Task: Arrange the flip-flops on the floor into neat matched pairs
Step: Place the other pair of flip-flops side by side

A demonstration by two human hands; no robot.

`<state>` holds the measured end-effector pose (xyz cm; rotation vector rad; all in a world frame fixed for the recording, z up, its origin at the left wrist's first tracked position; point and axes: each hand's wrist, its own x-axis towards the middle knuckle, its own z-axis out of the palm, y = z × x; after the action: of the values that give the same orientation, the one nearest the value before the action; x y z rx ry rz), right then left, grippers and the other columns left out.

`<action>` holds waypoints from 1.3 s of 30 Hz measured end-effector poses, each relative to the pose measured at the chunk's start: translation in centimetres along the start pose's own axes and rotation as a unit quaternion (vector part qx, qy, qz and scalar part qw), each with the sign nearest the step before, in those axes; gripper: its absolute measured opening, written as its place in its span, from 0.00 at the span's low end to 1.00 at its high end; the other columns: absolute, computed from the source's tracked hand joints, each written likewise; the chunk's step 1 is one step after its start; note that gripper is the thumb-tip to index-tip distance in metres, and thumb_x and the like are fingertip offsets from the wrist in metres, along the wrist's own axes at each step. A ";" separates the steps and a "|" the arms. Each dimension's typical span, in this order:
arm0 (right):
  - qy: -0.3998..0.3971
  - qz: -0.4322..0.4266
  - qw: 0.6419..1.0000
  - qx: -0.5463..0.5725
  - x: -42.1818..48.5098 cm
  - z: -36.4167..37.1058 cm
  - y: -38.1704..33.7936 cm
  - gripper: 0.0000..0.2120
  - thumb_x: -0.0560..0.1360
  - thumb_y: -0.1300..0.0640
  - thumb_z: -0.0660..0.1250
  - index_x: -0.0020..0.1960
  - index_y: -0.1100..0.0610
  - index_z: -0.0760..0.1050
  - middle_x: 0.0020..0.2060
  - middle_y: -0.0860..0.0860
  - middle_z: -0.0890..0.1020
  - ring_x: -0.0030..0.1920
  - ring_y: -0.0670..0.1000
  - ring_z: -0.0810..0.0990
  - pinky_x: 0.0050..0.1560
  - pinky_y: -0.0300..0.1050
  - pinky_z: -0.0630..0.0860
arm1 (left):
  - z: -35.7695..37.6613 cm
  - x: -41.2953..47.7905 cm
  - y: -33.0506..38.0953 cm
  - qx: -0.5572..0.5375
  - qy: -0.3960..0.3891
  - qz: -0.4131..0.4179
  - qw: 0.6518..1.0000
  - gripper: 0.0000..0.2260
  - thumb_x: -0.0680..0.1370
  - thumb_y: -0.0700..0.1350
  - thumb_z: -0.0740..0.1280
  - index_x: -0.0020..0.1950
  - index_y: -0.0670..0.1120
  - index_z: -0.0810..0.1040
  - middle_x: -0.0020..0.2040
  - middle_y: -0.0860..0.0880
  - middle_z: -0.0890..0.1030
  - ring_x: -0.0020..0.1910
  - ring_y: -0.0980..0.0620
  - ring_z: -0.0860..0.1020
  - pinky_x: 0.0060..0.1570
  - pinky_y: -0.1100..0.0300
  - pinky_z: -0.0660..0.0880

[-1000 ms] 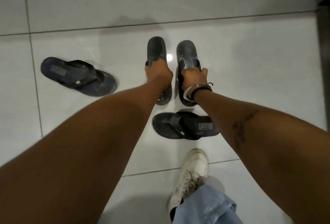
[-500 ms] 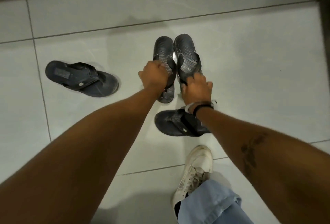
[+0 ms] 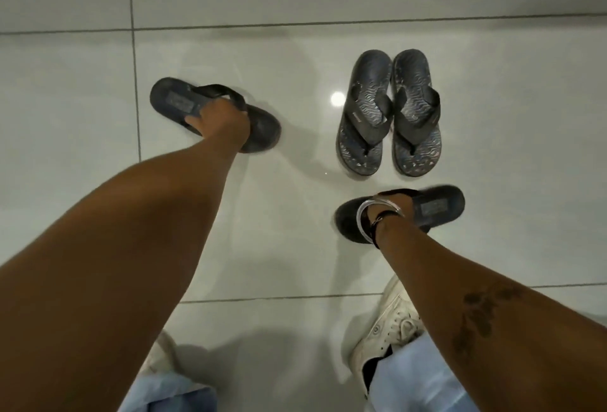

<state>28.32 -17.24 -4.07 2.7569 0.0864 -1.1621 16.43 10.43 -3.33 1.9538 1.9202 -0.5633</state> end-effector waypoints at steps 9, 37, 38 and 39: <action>-0.035 -0.052 0.986 0.157 -14.9 1.4 -1.9 0.15 0.82 0.63 0.55 0.66 0.68 0.69 0.63 0.65 0.73 0.55 0.56 0.72 0.48 0.36 0.71 | -2.4 -3.9 -12.1 0.179 -0.043 0.258 0.948 0.10 0.76 0.50 0.66 0.53 0.48 0.82 0.55 0.49 0.80 0.60 0.45 0.71 0.67 0.46 0.59; 0.161 -0.407 0.898 -0.041 -12.1 6.4 -17.4 0.16 0.78 0.57 0.62 0.66 0.57 0.73 0.64 0.57 0.74 0.59 0.60 0.75 0.60 0.53 0.71 | -1.4 -1.5 -14.7 0.124 -0.047 0.149 0.980 0.21 0.78 0.64 0.59 0.43 0.47 0.75 0.47 0.45 0.81 0.60 0.43 0.73 0.69 0.41 0.58; 0.140 -0.371 0.916 -0.066 -10.7 5.9 -16.8 0.21 0.79 0.55 0.62 0.71 0.59 0.67 0.70 0.58 0.69 0.66 0.60 0.71 0.66 0.54 0.68 | -1.1 -1.6 -13.9 0.141 -0.057 0.148 0.977 0.19 0.79 0.62 0.60 0.45 0.47 0.75 0.47 0.46 0.81 0.59 0.43 0.74 0.68 0.41 0.58; 0.116 -0.344 0.926 -0.105 -9.4 5.4 -16.3 0.27 0.79 0.53 0.62 0.75 0.60 0.61 0.74 0.59 0.62 0.72 0.60 0.64 0.71 0.54 0.63 | -0.8 -1.7 -13.4 0.158 -0.065 0.148 0.974 0.16 0.79 0.60 0.61 0.49 0.47 0.77 0.48 0.46 0.82 0.59 0.43 0.75 0.67 0.42 0.59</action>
<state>16.13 -1.97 -2.99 2.7083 1.2086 -0.8465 3.08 9.77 -1.33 2.2771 1.4937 -0.9282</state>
